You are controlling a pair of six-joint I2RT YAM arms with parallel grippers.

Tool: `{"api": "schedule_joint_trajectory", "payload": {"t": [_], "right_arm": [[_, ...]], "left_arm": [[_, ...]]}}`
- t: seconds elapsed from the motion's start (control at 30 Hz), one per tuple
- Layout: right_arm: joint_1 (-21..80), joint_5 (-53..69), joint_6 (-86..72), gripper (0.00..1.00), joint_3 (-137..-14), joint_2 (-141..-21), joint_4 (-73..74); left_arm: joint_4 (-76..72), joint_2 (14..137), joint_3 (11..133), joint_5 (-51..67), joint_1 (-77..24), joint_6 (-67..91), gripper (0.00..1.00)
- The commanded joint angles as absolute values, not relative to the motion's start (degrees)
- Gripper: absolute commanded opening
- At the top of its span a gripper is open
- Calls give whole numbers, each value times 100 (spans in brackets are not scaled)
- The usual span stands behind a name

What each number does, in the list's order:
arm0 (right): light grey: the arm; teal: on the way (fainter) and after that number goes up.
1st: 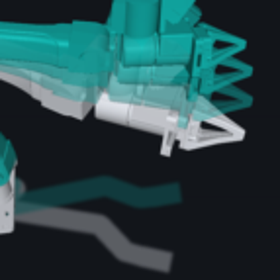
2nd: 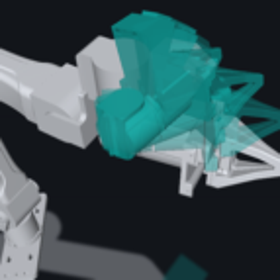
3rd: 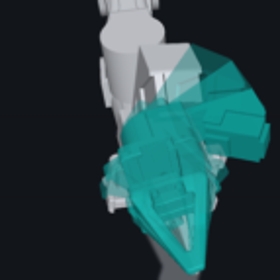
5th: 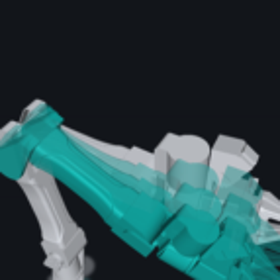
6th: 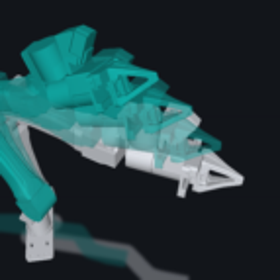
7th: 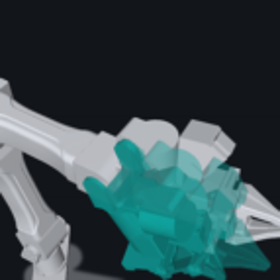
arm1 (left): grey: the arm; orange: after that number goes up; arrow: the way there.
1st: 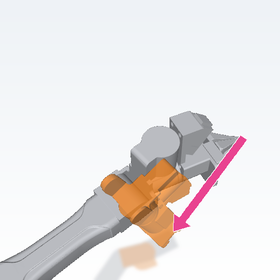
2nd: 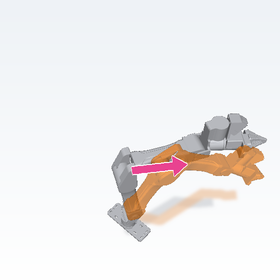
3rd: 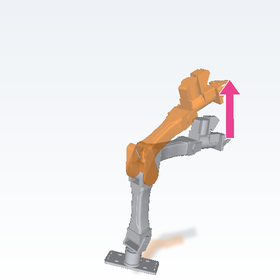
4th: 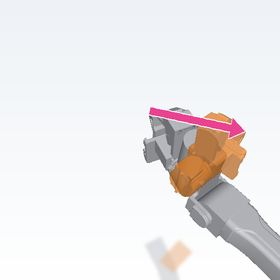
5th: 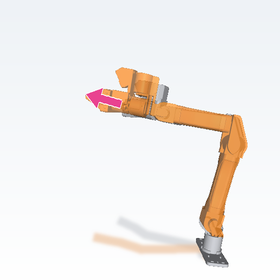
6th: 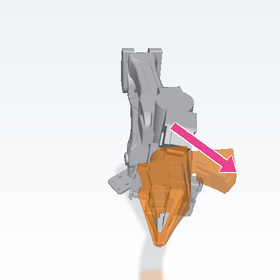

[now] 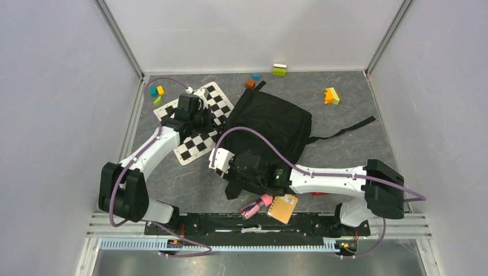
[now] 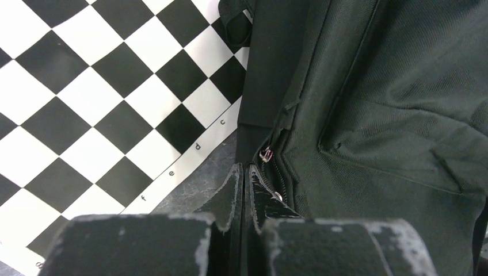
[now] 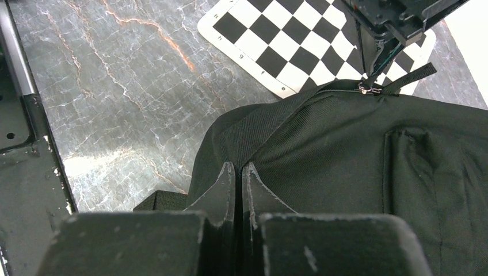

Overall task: Pack the student bag
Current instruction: Zip the student bag at the center of the board.

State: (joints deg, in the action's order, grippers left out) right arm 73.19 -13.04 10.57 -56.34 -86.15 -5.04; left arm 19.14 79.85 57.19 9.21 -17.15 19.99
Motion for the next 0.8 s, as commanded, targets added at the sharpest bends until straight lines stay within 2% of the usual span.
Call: {"api": "schedule_joint_trajectory", "payload": {"t": [0.0, 0.37, 0.4, 0.47, 0.53, 0.67, 0.77], "right_arm": [[7486, -1051, 1046, 0, -5632, -8211, -888], [7488, -1186, 984, 0, -5563, -8061, -946], [7488, -1211, 971, 4, -5563, -8036, -942], [7488, -1317, 937, 25, -5572, -7977, -920], [7488, -1512, 866, 39, -5568, -7868, -880], [7480, -2215, 712, 66, -5582, -7566, -645], [7371, -2818, 491, 88, -5609, -7287, -310]], "left_arm": [[1152, 8329, 6076, 741, -1652, 2478, 2], [798, 8769, 6201, 781, -1652, 2773, 2], [857, 8725, 6201, 746, -1648, 2747, 2], [965, 8592, 6190, 730, -1652, 2693, 3], [1054, 8384, 6127, 730, -1651, 2588, 20], [1214, 7823, 5931, 696, -1648, 2401, 79], [1274, 7460, 5794, 772, -1652, 2323, 95]]}}
